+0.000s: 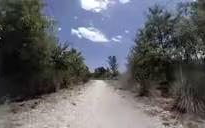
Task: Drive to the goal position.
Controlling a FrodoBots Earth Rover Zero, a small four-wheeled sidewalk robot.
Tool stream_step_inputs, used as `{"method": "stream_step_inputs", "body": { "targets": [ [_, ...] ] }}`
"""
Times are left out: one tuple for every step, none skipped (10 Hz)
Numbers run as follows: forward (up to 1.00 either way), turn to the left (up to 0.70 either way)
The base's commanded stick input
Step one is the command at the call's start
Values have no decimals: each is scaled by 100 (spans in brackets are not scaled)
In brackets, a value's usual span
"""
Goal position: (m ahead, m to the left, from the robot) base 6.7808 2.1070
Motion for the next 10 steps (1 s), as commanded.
{"method": "stream_step_inputs", "body": {
  "targets": [
    [85,0],
    [85,0],
    [85,0],
    [85,0],
    [85,0],
    [85,0],
    [85,0],
    [85,0],
    [85,0],
    [85,0]
  ]
}}
